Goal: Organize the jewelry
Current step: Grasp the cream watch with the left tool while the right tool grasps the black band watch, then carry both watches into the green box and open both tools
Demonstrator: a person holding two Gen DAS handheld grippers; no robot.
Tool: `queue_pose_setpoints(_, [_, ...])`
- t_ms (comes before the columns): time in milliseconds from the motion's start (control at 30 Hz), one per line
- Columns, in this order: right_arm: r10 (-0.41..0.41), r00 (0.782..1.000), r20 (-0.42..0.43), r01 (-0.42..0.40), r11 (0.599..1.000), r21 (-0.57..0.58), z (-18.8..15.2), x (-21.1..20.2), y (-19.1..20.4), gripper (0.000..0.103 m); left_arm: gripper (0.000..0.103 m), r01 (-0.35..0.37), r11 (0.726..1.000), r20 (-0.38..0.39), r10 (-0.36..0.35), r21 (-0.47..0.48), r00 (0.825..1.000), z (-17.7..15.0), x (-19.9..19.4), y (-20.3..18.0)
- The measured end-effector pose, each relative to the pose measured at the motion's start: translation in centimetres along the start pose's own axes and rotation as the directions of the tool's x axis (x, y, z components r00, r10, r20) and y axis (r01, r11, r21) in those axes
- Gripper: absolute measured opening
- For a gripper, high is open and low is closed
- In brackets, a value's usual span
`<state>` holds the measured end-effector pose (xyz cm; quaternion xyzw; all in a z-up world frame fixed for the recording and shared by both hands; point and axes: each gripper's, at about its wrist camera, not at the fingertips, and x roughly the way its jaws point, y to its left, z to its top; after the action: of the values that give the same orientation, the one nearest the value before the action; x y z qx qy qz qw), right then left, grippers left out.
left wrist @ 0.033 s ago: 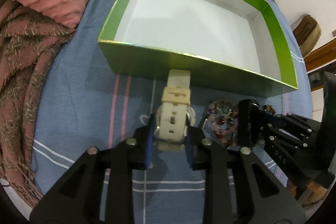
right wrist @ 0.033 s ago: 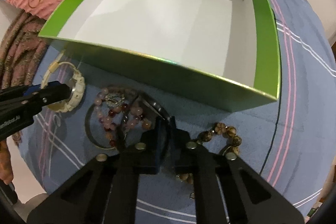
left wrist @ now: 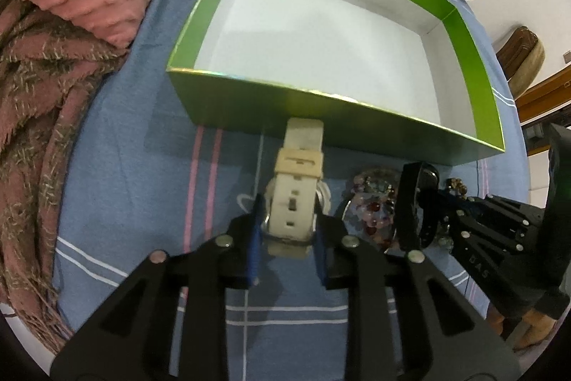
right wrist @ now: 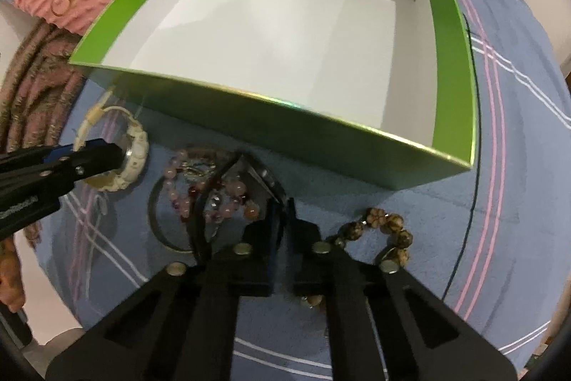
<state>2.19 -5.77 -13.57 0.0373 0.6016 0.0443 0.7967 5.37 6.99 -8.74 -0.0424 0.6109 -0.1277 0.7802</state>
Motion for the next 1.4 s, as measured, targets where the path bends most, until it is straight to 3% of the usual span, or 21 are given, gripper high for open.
queue_pose_setpoints(433, [0.026, 0.998, 0.053, -0.025, 0.999, -0.029, -2.1, -3.9, 0.3, 0.003, 0.024, 0.024, 1.0, 0.083, -0.024, -0.005, 0.996, -0.1, -4.6, 1.3])
queue_pose_setpoints(533, [0.074, 0.995, 0.06, -0.073, 0.997, -0.022, -2.2, -4.9, 0.4, 0.003, 0.024, 0.054, 0.999, 0.106, -0.053, -0.003, 0.993, 0.2, -6.4, 1.2])
queue_pose_setpoints(633, [0.109, 0.986, 0.123, -0.107, 0.994, -0.017, -0.9, -7.3, 0.5, 0.003, 0.024, 0.071, 0.997, 0.154, -0.074, 0.027, 0.985, 1.7, -8.7, 0.5])
queue_pose_setpoints(733, [0.085, 0.976, 0.202, -0.082, 0.996, -0.022, 1.4, -9.1, 0.0, 0.003, 0.024, 0.078, 0.995, 0.189, -0.087, 0.058, 0.978, 4.1, -9.6, -0.4])
queue_pose_setpoints(833, [0.03, 0.971, 0.239, -0.031, 1.0, 0.001, 3.9, -8.6, -1.2, 0.003, 0.024, 0.068, 0.994, 0.205, -0.086, 0.091, 0.975, 7.2, -8.4, -1.9])
queue_pose_setpoints(967, [-0.03, 0.979, 0.2, 0.021, 0.999, 0.044, 6.7, -5.2, -2.9, 0.003, 0.024, 0.05, 0.994, 0.162, -0.064, 0.093, 0.985, 10.6, -4.6, -2.9])
queue_pose_setpoints(1233, [-0.046, 0.993, 0.112, 0.039, 0.997, 0.065, 8.2, -0.5, -3.5, 0.003, 0.024, 0.06, 0.995, 0.059, -0.064, 0.078, 0.996, 12.6, 1.3, -2.9])
queue_pose_setpoints(1400, [-0.056, 0.994, 0.092, 0.051, 0.997, 0.054, 8.3, 0.3, -3.5, 0.006, 0.024, 0.052, 0.995, 0.044, -0.056, 0.088, 0.997, 12.6, 2.2, -2.8])
